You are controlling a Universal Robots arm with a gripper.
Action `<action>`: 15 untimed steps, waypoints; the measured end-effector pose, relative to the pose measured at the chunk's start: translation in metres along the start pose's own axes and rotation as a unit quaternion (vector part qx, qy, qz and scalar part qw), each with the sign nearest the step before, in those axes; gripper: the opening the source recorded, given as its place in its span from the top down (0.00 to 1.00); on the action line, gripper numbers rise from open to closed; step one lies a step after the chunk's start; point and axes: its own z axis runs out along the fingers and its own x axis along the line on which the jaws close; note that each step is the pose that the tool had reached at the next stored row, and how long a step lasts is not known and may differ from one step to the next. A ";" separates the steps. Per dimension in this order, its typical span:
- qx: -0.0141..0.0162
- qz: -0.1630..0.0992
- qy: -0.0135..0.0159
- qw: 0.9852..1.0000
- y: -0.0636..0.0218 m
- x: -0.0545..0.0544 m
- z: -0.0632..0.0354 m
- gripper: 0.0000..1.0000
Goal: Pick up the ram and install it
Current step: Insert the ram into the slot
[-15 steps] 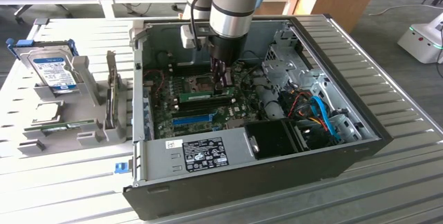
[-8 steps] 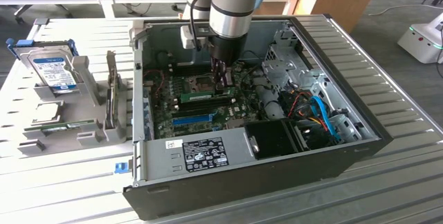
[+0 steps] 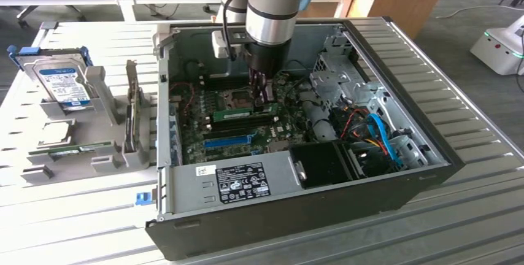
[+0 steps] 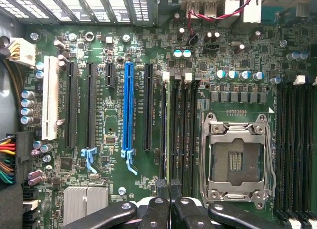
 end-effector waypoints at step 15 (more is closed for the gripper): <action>0.000 0.013 0.000 1.000 0.0001 0.000 0.0000 0.88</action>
